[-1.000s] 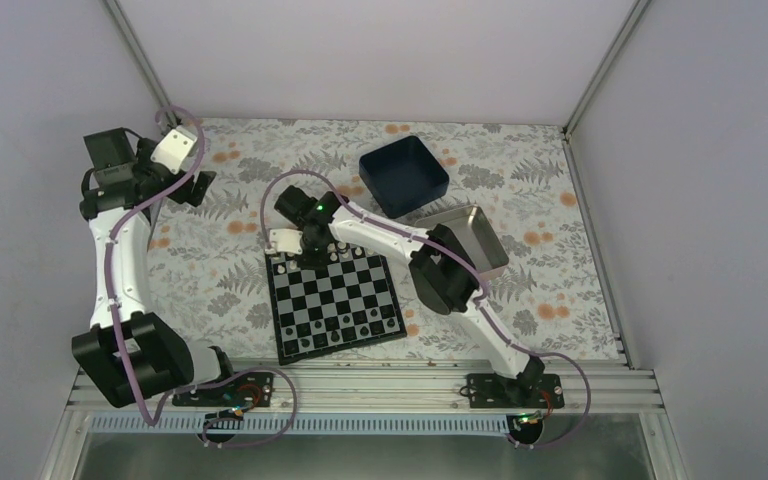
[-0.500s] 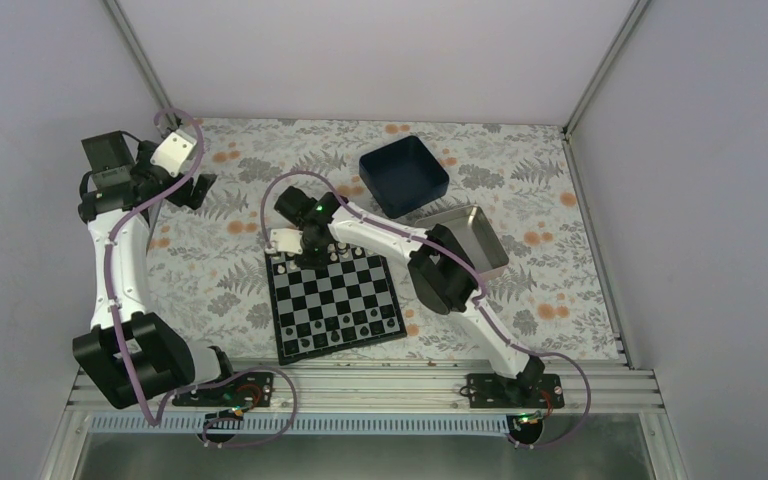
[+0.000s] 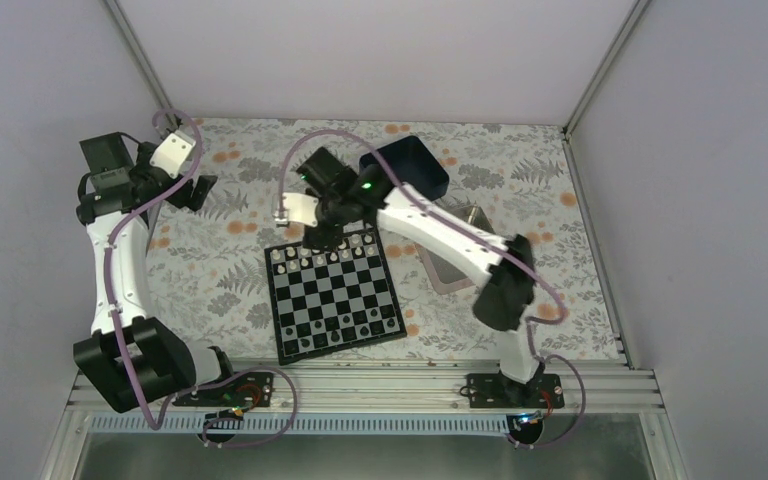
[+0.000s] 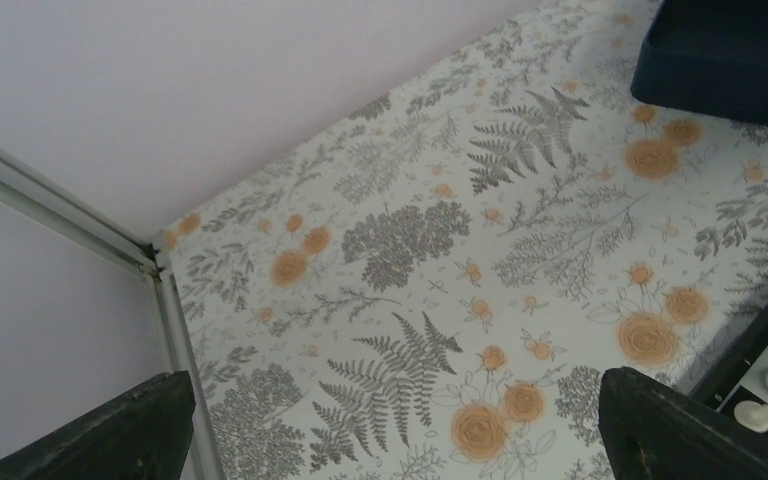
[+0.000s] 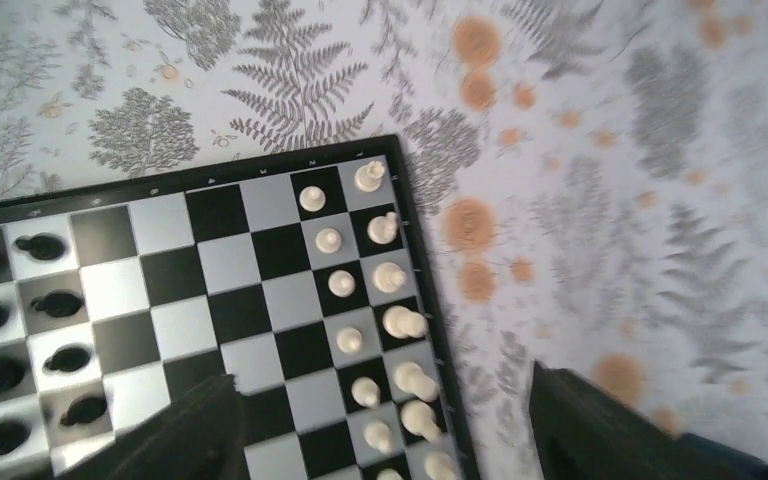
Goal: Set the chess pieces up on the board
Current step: Reset both arms
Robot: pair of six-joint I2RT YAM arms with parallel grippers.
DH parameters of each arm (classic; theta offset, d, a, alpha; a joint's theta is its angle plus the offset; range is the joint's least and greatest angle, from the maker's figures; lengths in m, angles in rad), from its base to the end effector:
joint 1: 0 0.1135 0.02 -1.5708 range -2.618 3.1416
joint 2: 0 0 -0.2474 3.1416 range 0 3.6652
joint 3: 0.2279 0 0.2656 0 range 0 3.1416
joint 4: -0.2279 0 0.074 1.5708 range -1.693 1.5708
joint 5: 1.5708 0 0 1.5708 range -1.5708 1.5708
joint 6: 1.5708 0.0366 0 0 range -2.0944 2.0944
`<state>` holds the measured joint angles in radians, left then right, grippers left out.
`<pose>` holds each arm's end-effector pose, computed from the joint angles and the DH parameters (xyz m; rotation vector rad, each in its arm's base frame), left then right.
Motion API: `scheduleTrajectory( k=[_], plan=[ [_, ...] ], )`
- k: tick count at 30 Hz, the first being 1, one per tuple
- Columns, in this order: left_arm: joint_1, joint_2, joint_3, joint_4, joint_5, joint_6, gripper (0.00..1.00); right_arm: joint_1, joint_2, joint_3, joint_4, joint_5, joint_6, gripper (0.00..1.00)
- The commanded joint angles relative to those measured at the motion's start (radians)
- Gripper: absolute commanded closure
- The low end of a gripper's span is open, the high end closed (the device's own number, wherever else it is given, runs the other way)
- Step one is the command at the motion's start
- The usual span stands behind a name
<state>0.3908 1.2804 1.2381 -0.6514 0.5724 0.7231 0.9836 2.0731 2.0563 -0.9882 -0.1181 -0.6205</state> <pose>0.2764 0.0924 0.3326 0.6386 2.0406 -0.0040 0.2501 0.3836 0.2928 -1.8936 1.7696 0.2867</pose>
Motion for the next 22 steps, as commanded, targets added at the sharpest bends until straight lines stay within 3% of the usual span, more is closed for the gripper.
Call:
scheduleTrajectory(
  k=[1, 5, 9, 14, 22],
  plan=[
    [0.009, -0.033, 0.007, 0.063, 0.023, -0.058, 0.0, -0.05, -0.193, -0.108, 0.036, 0.023, -0.011, 0.03],
    [0.01, -0.012, 0.012, 0.081, 0.057, -0.106, 0.0, -0.15, -0.314, -0.203, 0.094, 0.103, -0.033, 0.0],
    [0.01, -0.006, -0.003, 0.108, 0.079, -0.15, 0.0, -0.195, -0.384, -0.395, 0.297, 0.282, -0.031, 0.0],
    [0.01, -0.026, -0.033, 0.135, 0.07, -0.172, 0.0, -0.263, -0.393, -0.511, 0.423, 0.261, -0.03, 0.0],
    [0.01, -0.062, -0.086, 0.163, 0.06, -0.187, 0.0, -0.275, -0.352, -0.548, 0.41, 0.279, -0.053, 0.0]
  ],
)
